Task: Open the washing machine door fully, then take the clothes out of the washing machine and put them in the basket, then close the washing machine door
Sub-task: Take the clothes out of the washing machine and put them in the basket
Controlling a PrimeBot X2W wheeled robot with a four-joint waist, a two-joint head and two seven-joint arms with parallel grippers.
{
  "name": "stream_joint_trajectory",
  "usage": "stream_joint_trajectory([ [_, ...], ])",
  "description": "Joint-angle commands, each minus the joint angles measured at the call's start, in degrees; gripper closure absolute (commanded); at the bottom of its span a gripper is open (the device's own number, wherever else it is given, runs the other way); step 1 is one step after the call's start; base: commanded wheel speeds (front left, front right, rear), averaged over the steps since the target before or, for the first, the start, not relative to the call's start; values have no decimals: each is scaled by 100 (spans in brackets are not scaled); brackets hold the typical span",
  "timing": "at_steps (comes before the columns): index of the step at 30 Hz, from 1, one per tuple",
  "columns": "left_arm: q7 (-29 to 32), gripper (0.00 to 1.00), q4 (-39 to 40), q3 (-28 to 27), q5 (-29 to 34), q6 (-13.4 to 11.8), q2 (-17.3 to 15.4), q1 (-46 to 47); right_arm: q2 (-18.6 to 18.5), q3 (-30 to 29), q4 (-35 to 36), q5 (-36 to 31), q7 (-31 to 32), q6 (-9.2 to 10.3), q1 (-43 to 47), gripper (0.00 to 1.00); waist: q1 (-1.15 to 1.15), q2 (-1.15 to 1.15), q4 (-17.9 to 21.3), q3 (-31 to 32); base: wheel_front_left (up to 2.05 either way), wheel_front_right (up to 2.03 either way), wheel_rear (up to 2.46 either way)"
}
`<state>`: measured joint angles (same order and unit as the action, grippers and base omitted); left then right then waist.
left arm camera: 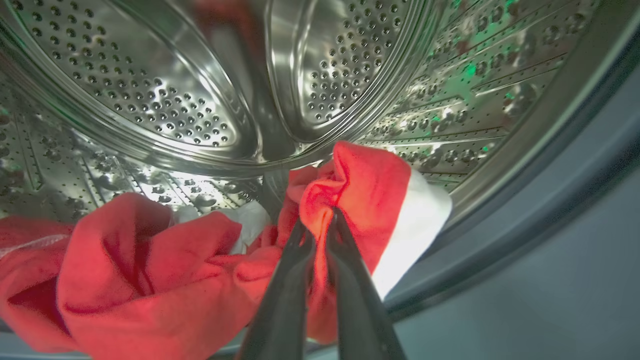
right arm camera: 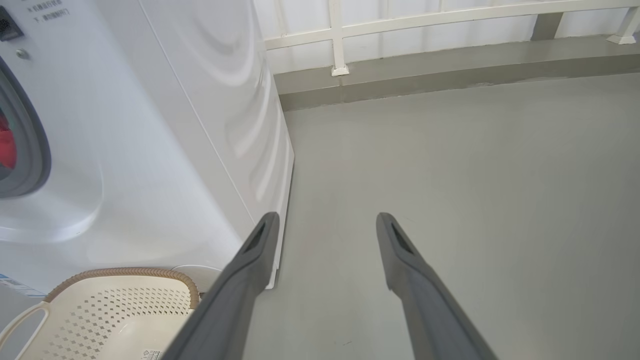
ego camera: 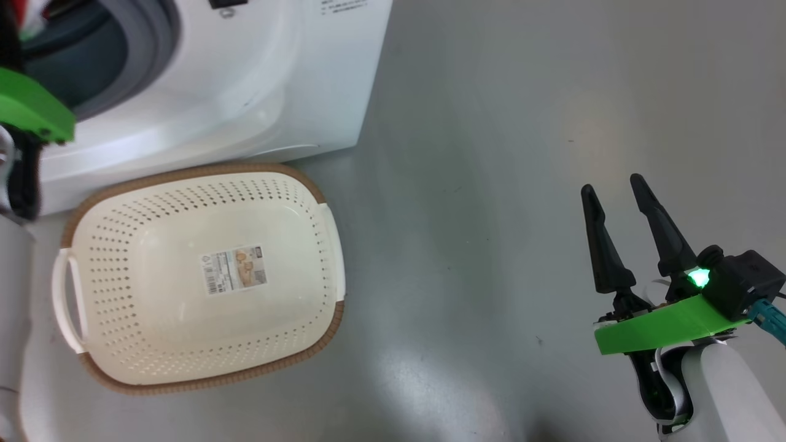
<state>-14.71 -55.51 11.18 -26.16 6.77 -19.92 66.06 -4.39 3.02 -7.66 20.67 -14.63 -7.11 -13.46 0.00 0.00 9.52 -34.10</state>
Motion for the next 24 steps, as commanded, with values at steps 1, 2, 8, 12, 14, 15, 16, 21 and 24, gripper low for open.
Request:
stream_joint_trajectory([
  [1,-29,100,329,-285,161,-71,-164,-276,-16,93,89,7,-37,-37,23,0,0,0,-141,143,0,0,0],
  [2,-29,100,469,-397,244,-101,-125,-372,-18,94,80,8,-37,-37,17,0,0,0,-166,184,0,0,0],
  [8,-29,100,1203,-1211,643,-127,220,-1027,-12,37,29,-5,-37,-37,49,0,0,0,-333,443,0,0,0],
  [12,-29,100,1657,-1695,888,-64,494,-1431,-7,6,6,-8,-37,-37,120,0,0,0,-419,631,0,0,0],
  [14,-29,100,1913,-1915,1005,-30,642,-1644,-4,-14,-14,-5,-37,-37,162,0,0,0,-456,723,0,0,0],
  [15,-29,100,2028,-2017,1063,-12,709,-1756,-3,-20,-26,-4,-37,-37,185,0,0,0,-474,774,0,0,0],
  [16,-29,100,2132,-2099,1120,6,771,-1869,0,-22,-35,-1,-37,-37,208,0,0,0,-485,822,0,0,0],
  [21,-29,100,2711,-2405,1357,58,1059,-2406,13,-51,-75,19,-37,-37,291,0,0,0,-544,1009,0,0,0],
  [24,-29,100,3110,-2432,1418,67,1221,-2740,19,-74,-94,26,-37,-37,336,0,0,0,-580,1107,0,0,0],
])
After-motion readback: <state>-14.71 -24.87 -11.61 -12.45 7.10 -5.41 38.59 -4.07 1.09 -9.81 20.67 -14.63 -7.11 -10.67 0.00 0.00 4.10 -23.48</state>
